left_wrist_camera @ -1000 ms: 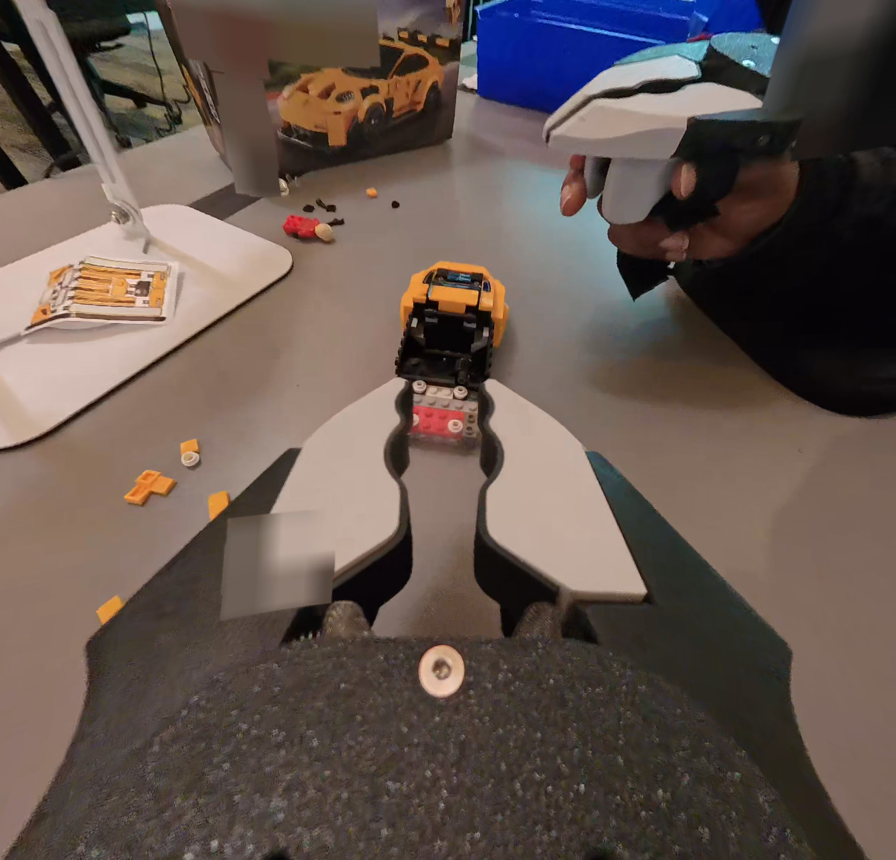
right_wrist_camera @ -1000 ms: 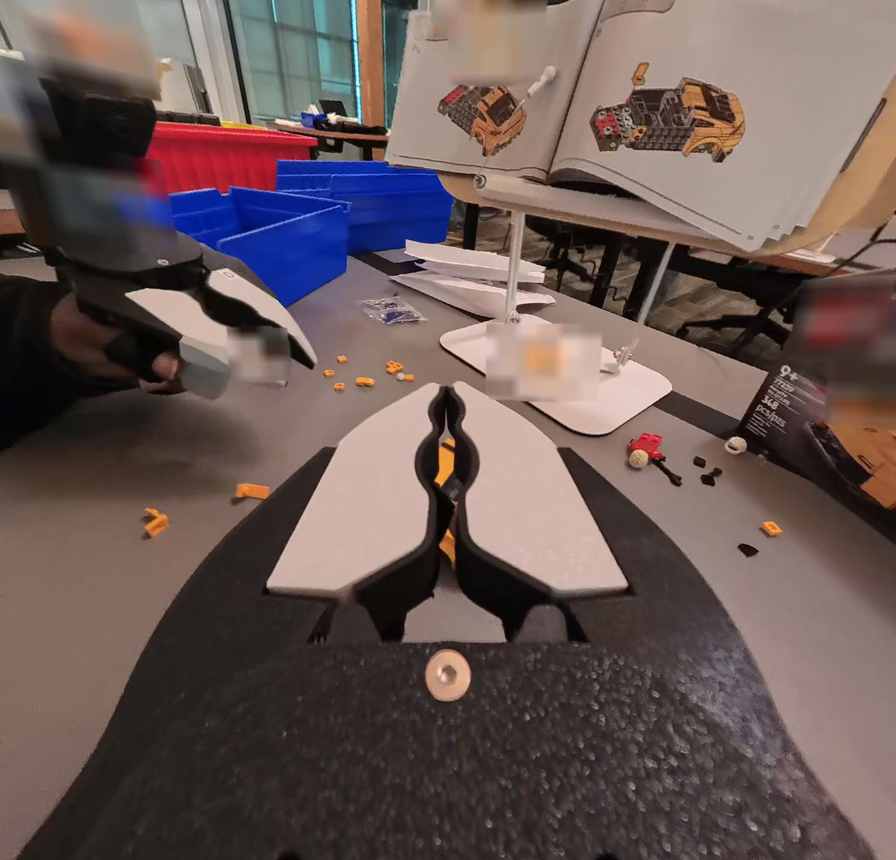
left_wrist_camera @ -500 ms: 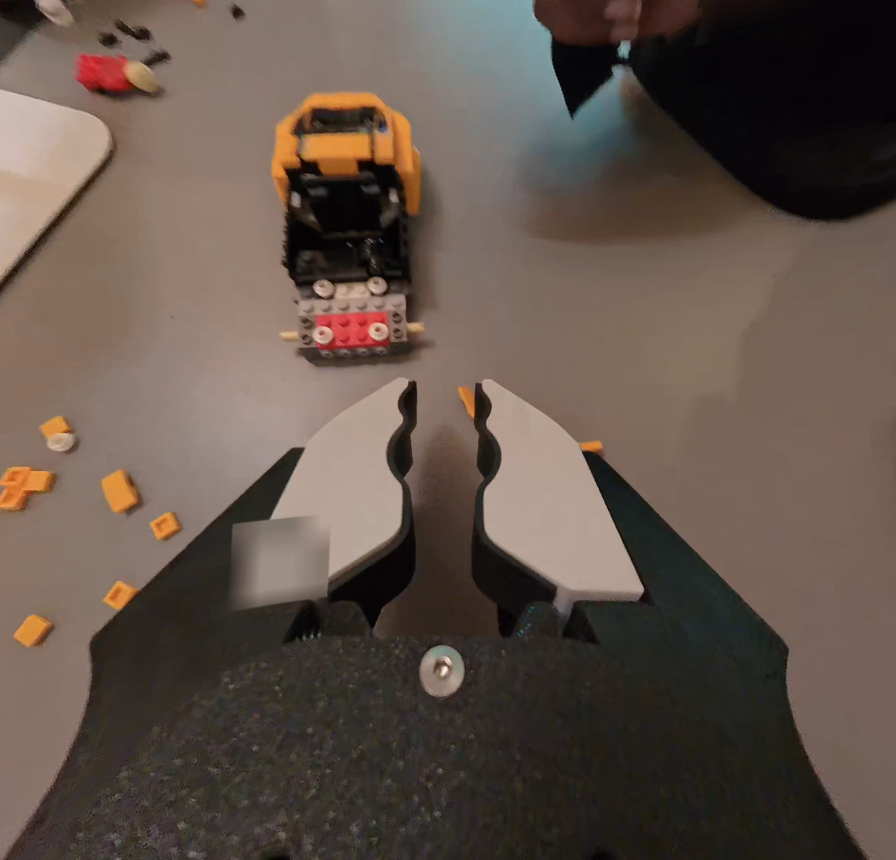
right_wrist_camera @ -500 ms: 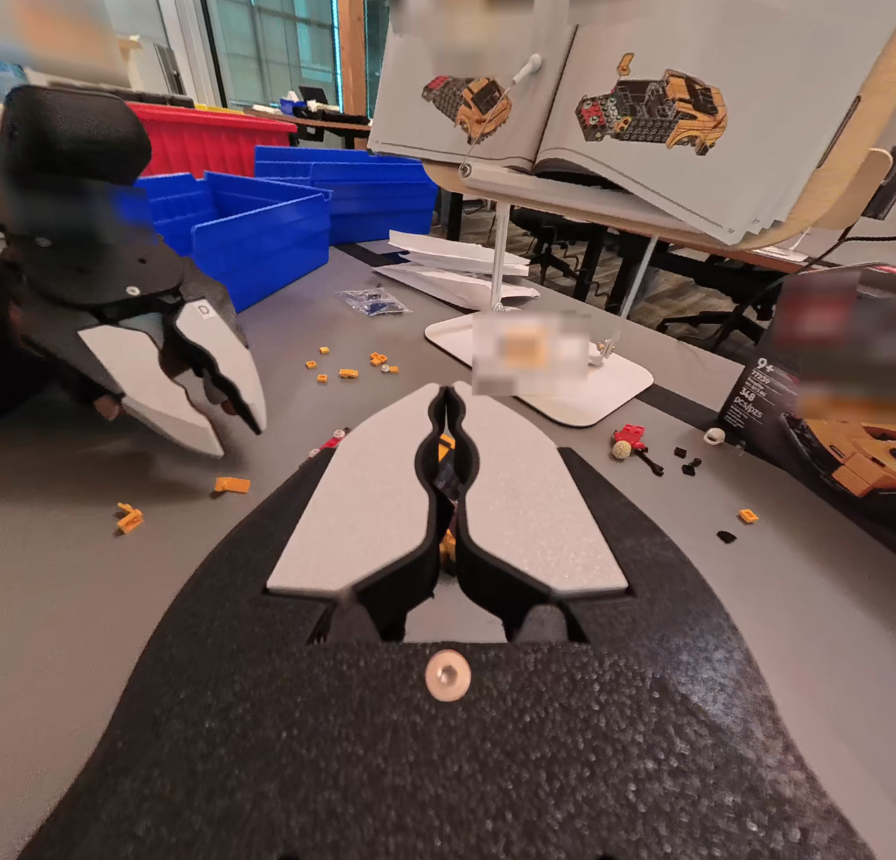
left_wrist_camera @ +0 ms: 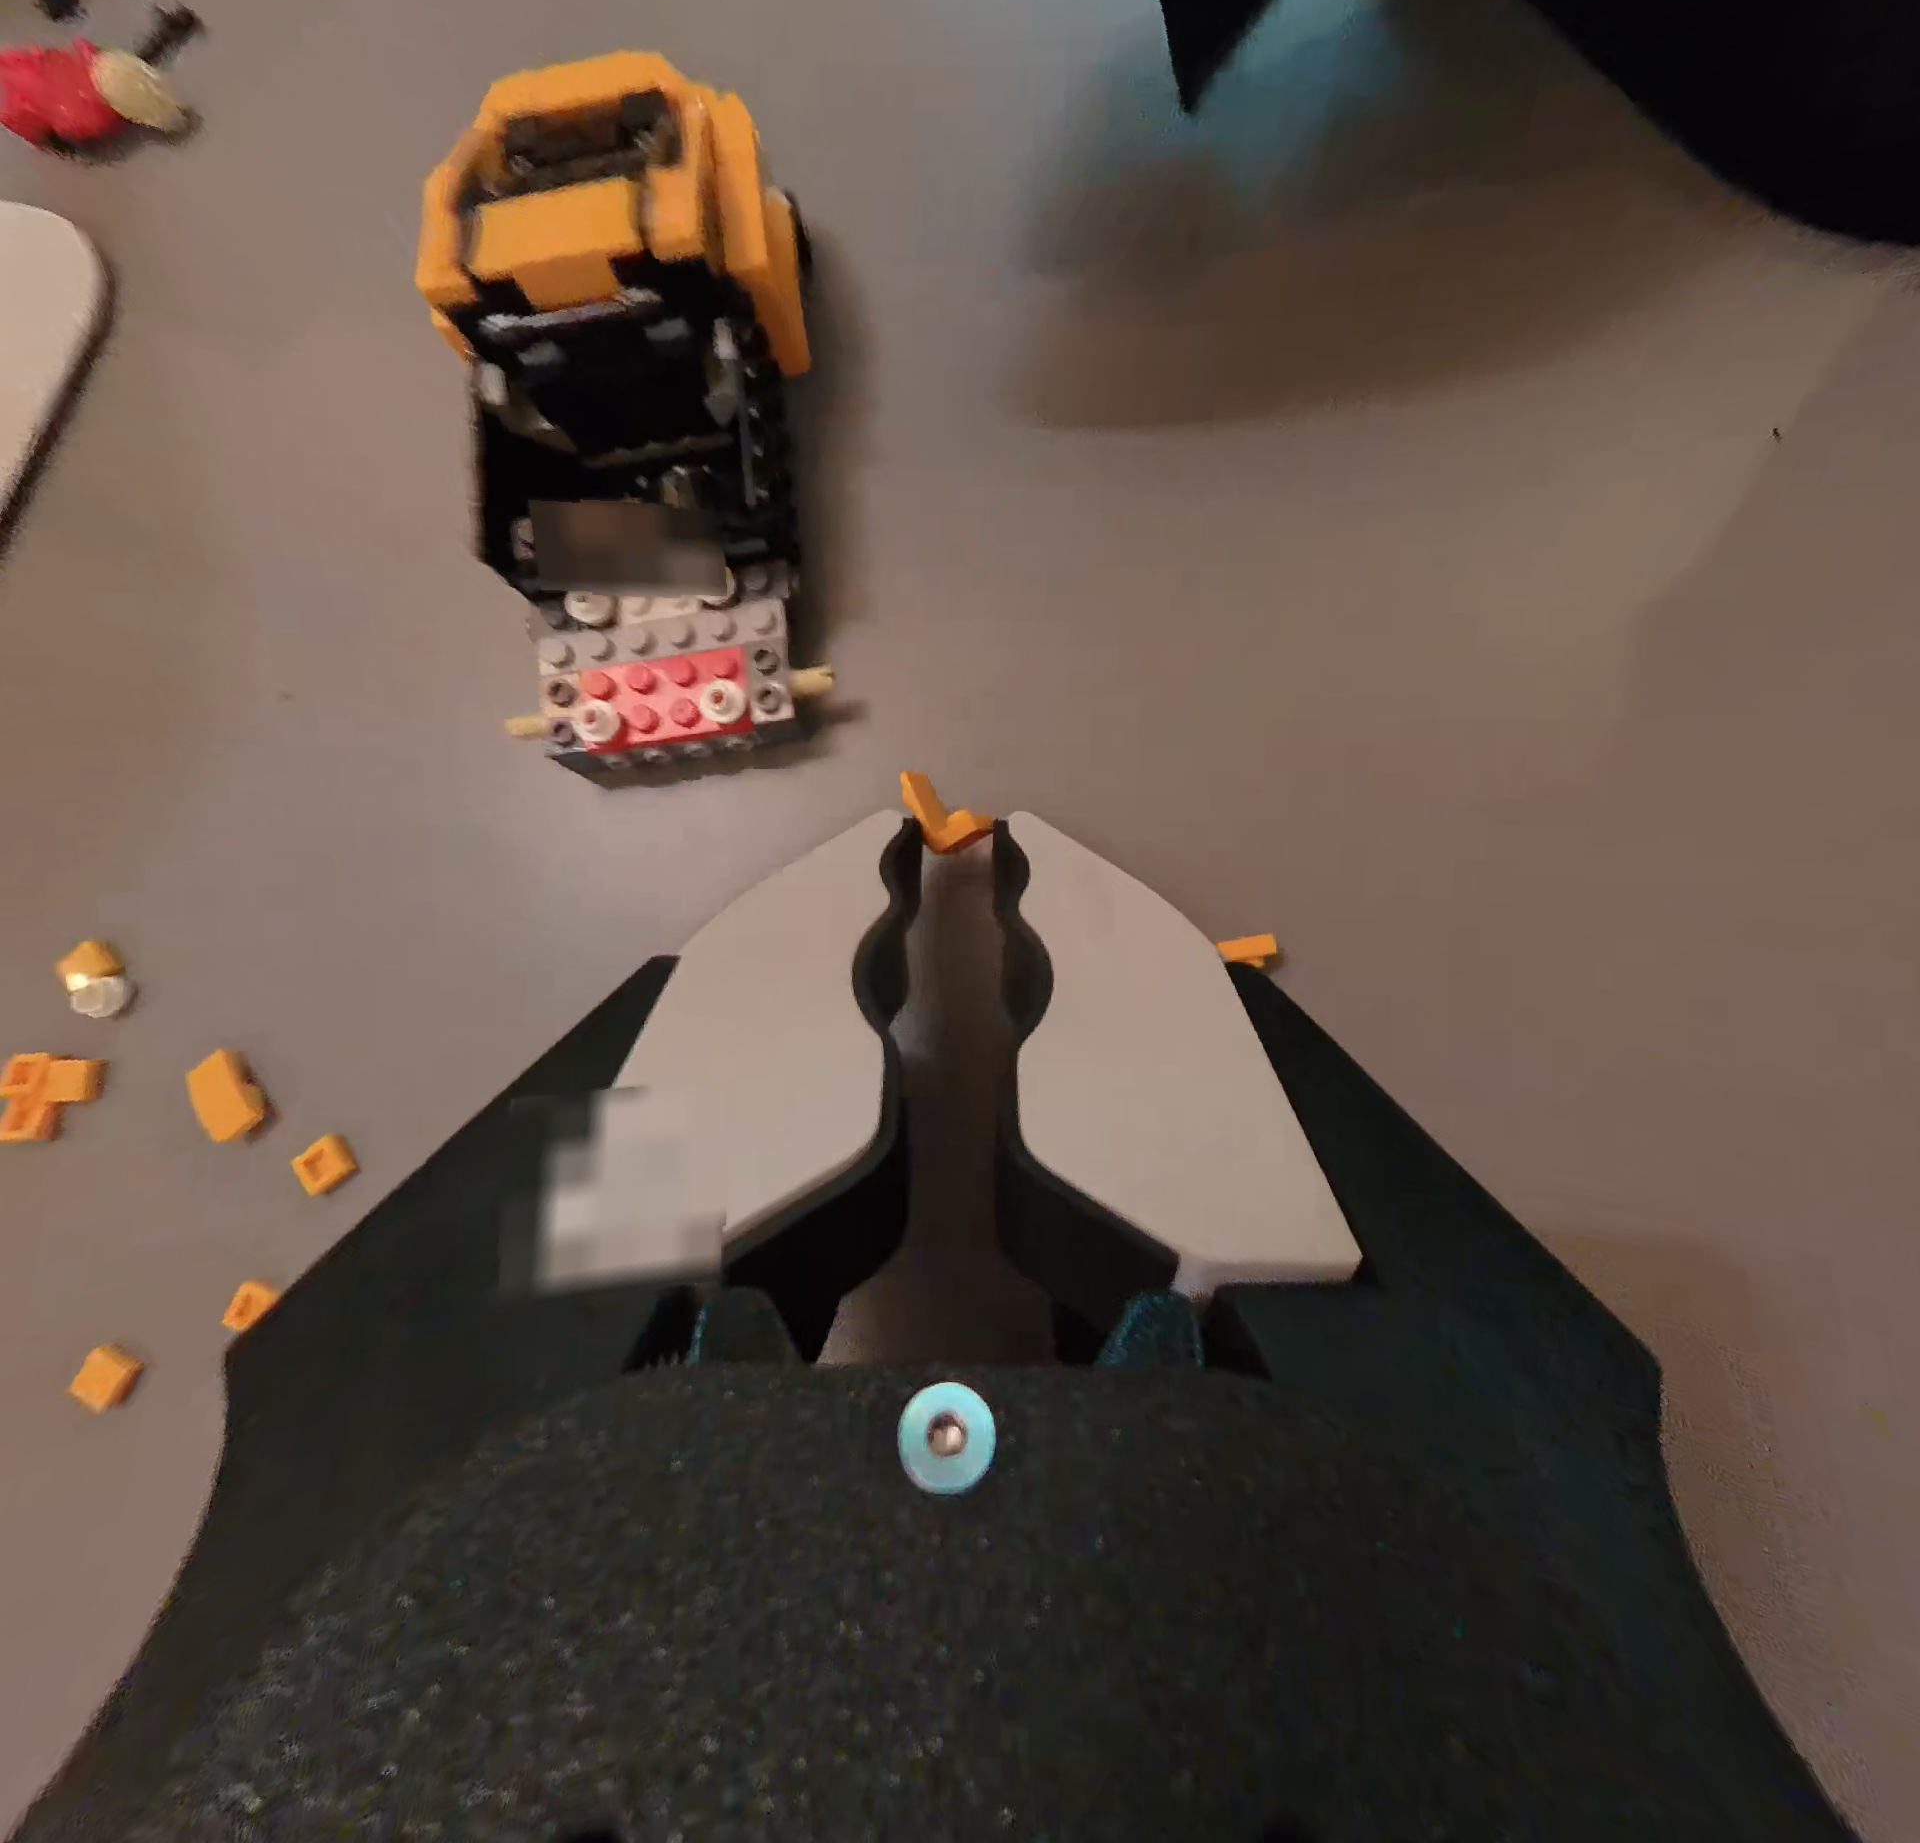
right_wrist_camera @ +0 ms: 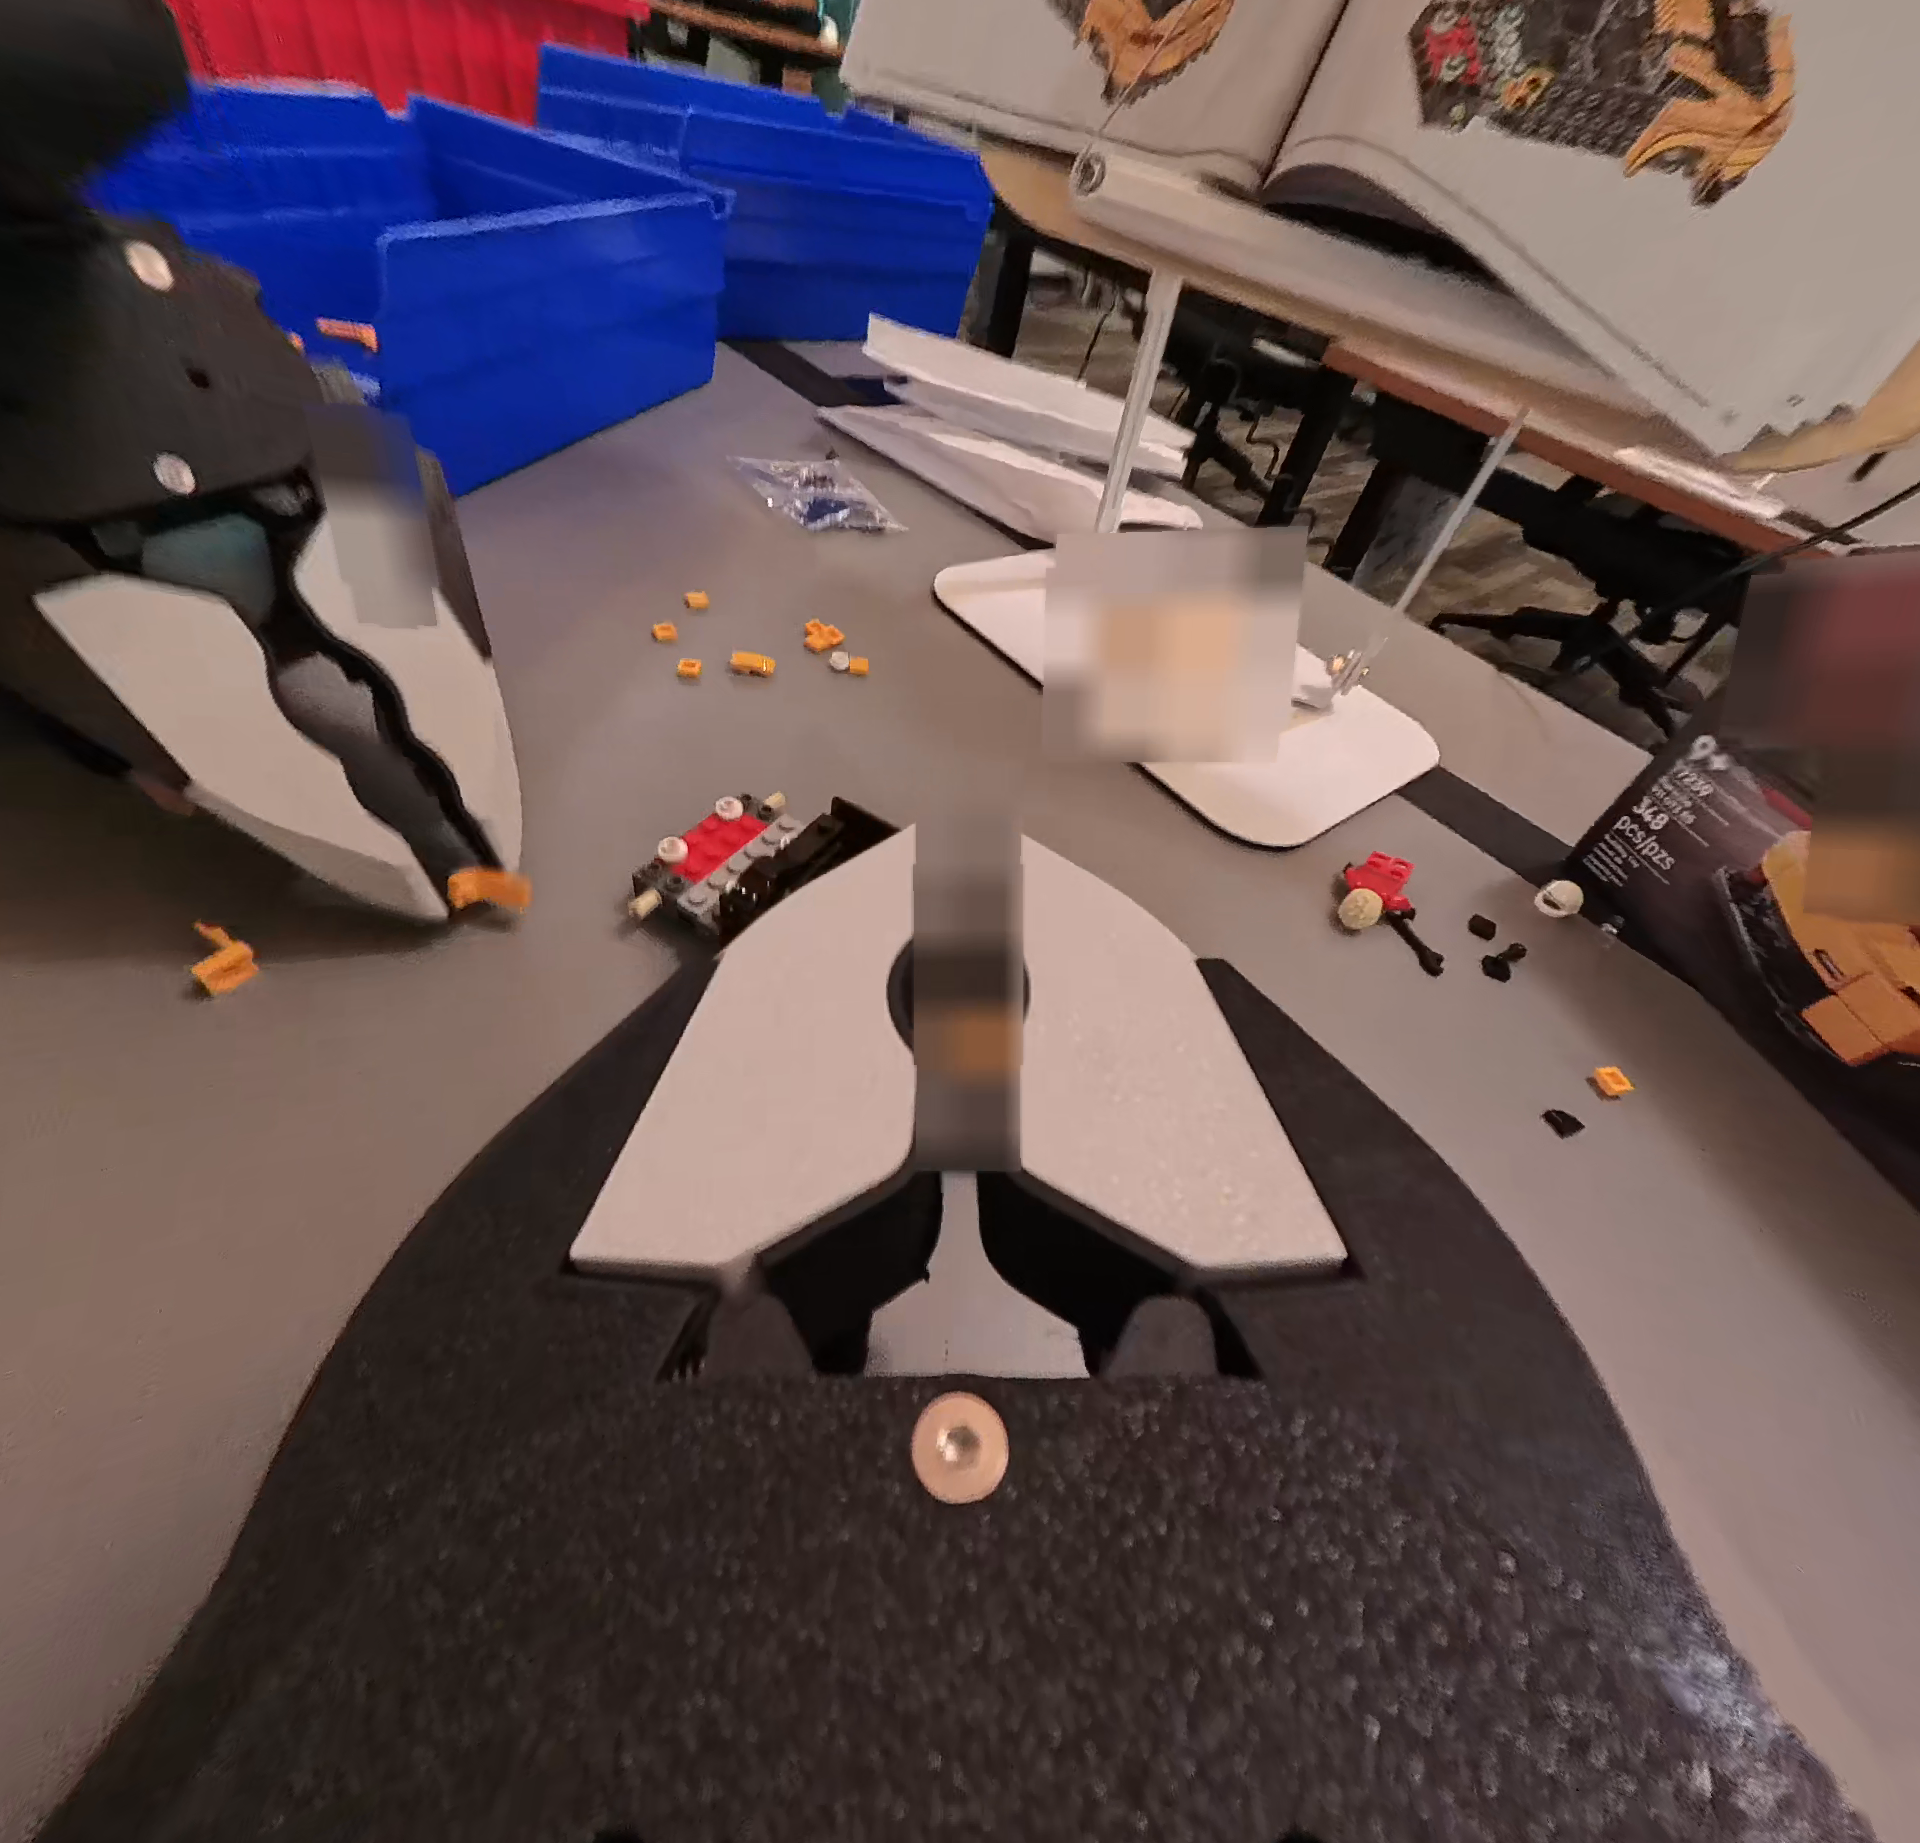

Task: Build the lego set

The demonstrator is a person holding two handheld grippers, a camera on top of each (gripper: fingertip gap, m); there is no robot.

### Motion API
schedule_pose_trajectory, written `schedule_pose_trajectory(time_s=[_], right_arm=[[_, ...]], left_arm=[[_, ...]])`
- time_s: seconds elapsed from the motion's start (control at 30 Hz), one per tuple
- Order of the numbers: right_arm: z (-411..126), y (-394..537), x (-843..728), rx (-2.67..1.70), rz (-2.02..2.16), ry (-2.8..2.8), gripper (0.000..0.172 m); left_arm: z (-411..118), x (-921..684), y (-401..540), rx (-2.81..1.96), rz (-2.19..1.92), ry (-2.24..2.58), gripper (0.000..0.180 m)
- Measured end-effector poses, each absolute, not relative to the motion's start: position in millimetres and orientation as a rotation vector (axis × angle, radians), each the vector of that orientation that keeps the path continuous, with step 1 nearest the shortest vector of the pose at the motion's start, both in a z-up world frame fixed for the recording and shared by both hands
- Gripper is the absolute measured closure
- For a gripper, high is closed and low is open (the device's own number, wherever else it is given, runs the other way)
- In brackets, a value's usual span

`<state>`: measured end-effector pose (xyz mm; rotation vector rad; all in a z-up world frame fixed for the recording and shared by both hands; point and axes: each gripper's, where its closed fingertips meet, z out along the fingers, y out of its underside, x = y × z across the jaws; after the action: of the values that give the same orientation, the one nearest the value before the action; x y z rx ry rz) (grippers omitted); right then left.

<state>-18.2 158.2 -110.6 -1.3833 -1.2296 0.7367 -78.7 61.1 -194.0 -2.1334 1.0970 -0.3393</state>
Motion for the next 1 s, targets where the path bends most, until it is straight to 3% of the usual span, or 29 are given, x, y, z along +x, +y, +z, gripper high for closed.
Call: schedule_pose_trajectory(time_s=[0.07,0.23,0.53,0.63,0.73,0.8,1.0], right_arm=[[-121.6,157.0,-20.7,-1.411,0.684,-1.314,0.162],[-135.9,147.0,-34.3,-1.325,0.446,-1.73,0.12],[-169.4,165.4,-52.2,-1.219,0.251,-2.309,0.082],[-183.9,173.8,-52.8,-1.181,0.181,-2.459,0.082],[-192.7,173.5,-50.0,-1.127,0.128,-2.582,0.099],[-193.4,171.6,-49.1,-1.036,0.092,-2.642,0.101],[-193.1,132.3,-26.0,-0.391,-0.049,-2.844,0.101]], left_arm=[[-182.2,-83.9,69.8,-2.093,-0.323,1.018,0.168],[-162.3,-96.4,82.1,-2.026,-0.32,0.88,0.168],[-156.8,-91.4,82.3,-1.969,-0.329,0.884,0.168],[-156.8,-90.3,81.4,-1.966,-0.343,0.887,0.168],[-156.8,-90.0,81.2,-1.964,-0.35,0.89,0.168],[-156.8,-90.6,81.7,-1.963,-0.353,0.884,0.168],[-154.7,-90.2,81.3,-1.96,-0.432,0.852,0.168]])
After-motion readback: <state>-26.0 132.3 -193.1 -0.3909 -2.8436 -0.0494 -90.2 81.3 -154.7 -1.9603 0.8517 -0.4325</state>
